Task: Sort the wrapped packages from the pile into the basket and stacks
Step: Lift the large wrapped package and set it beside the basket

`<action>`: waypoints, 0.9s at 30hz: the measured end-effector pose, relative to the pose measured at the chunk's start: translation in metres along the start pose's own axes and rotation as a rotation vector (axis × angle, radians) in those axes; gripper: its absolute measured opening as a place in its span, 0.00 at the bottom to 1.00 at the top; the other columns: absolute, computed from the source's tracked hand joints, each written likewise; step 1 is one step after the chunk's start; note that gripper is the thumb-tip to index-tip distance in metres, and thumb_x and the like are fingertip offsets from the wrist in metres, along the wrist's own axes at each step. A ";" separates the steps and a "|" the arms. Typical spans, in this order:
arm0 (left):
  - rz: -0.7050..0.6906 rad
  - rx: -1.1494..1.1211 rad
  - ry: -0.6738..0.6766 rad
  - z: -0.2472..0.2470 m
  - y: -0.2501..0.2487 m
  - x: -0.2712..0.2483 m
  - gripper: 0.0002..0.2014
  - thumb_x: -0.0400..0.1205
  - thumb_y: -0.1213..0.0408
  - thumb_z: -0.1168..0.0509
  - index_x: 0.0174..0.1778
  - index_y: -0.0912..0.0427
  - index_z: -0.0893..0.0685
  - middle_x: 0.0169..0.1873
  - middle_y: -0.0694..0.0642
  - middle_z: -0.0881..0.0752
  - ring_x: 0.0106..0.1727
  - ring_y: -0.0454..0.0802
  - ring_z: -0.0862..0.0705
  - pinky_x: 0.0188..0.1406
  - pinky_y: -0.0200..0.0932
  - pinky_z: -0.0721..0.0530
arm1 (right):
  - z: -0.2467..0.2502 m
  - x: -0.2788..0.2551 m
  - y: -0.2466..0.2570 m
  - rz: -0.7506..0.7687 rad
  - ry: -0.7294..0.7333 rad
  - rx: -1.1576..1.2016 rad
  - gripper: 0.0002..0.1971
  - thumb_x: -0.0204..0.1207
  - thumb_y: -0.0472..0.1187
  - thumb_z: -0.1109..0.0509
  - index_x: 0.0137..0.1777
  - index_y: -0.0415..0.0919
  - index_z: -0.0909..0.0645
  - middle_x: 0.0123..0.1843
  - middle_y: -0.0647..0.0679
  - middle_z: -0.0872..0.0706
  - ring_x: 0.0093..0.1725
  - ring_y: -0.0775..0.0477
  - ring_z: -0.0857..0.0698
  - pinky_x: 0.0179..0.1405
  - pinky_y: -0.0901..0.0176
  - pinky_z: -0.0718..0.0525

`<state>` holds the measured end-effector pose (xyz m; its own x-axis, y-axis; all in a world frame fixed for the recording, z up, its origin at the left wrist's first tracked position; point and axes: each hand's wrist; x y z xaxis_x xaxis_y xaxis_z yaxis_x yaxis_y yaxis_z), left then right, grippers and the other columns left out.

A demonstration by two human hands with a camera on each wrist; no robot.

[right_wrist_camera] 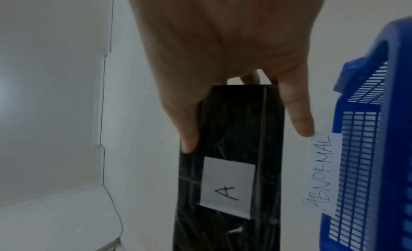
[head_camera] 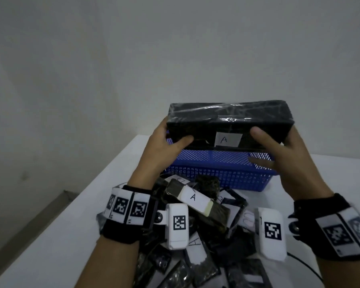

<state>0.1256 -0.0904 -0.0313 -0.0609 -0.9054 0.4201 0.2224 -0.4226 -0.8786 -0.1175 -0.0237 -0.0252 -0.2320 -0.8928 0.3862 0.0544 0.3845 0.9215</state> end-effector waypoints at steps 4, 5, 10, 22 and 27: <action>-0.045 -0.163 0.057 -0.009 -0.003 0.006 0.23 0.79 0.65 0.25 0.70 0.52 0.21 0.62 0.47 0.13 0.67 0.45 0.17 0.74 0.52 0.22 | -0.007 0.002 0.006 0.014 -0.155 0.153 0.16 0.80 0.55 0.29 0.63 0.49 0.22 0.58 0.55 0.09 0.57 0.54 0.09 0.56 0.37 0.09; -0.058 -0.193 0.079 -0.010 -0.006 0.005 0.24 0.78 0.63 0.26 0.71 0.52 0.22 0.64 0.47 0.14 0.67 0.45 0.17 0.74 0.54 0.22 | -0.009 0.002 0.006 0.029 -0.192 0.162 0.11 0.82 0.50 0.29 0.60 0.49 0.22 0.54 0.56 0.09 0.54 0.55 0.08 0.56 0.36 0.09; 0.054 -0.270 0.202 0.002 -0.012 -0.002 0.34 0.76 0.36 0.34 0.78 0.42 0.28 0.71 0.44 0.18 0.72 0.44 0.20 0.68 0.55 0.20 | -0.009 0.004 0.001 0.078 -0.196 0.216 0.07 0.83 0.40 0.29 0.57 0.47 0.24 0.51 0.54 0.11 0.51 0.55 0.09 0.55 0.36 0.09; 0.049 -0.557 -0.175 0.007 0.004 -0.007 0.09 0.81 0.66 0.29 0.54 0.54 0.20 0.49 0.52 0.14 0.43 0.44 0.13 0.32 0.37 0.16 | -0.026 0.015 -0.006 -0.205 0.118 0.384 0.37 0.75 0.68 0.32 0.80 0.49 0.26 0.71 0.47 0.14 0.67 0.44 0.12 0.45 0.42 0.09; -0.093 -0.491 -0.130 0.003 0.001 0.002 0.16 0.76 0.67 0.30 0.58 0.50 0.20 0.63 0.57 0.19 0.54 0.52 0.13 0.44 0.46 0.13 | -0.015 0.025 -0.016 -0.305 0.094 0.402 0.08 0.83 0.49 0.31 0.53 0.44 0.19 0.42 0.52 0.09 0.47 0.48 0.09 0.33 0.52 0.11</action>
<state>0.1284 -0.0928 -0.0308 0.0696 -0.8639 0.4988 -0.2630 -0.4982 -0.8262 -0.1099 -0.0561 -0.0297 -0.0903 -0.9885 0.1215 -0.3842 0.1471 0.9114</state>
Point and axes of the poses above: each hand's wrist, its own x-axis towards the middle knuckle, its own z-axis out of the back of the hand, y = z × x
